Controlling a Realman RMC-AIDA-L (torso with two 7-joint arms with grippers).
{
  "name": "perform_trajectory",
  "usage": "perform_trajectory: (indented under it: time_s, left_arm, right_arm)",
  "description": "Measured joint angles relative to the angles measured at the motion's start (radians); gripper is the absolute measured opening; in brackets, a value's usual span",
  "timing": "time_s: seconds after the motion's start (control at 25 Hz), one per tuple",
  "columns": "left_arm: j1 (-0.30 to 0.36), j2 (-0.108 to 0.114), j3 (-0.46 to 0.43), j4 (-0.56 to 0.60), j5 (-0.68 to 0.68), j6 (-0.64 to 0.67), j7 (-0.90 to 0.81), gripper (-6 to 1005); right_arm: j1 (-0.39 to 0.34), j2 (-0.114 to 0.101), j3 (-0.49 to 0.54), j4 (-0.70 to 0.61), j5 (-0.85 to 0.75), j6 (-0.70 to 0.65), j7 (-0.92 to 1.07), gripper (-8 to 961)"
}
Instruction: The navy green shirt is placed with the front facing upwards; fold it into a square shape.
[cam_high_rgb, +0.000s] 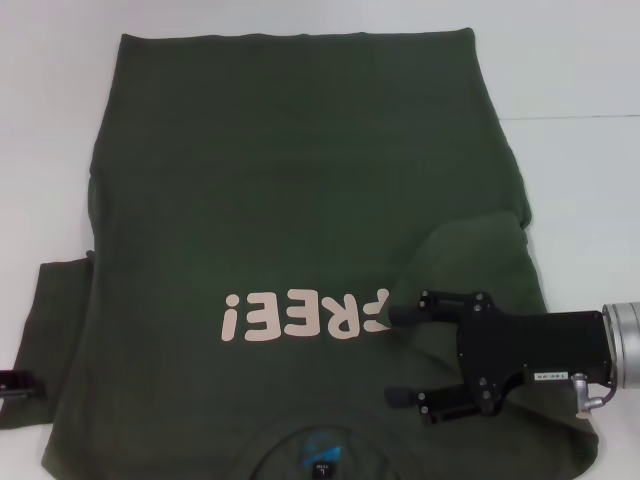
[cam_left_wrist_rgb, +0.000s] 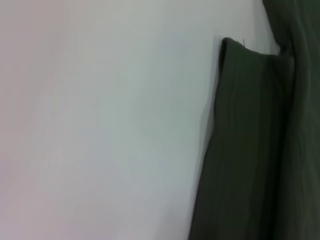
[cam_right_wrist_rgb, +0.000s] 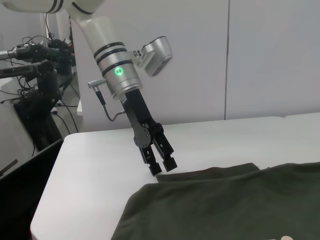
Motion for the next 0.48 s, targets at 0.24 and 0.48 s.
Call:
perform_trajectory:
  time_s: [0.24, 0.48]
  left_arm:
    - [-0.004, -0.001, 0.0, 0.0, 0.0, -0.015, 0.0, 931]
    - [-0.013, -0.001, 0.001, -0.008, 0.0, -0.017, 0.0, 930]
  right_arm:
    - [0.001, 0.0, 0.0, 0.0, 0.002, 0.002, 0.0, 908]
    - [0.001, 0.0, 0.002, 0.0, 0.001, 0.003, 0.001, 907]
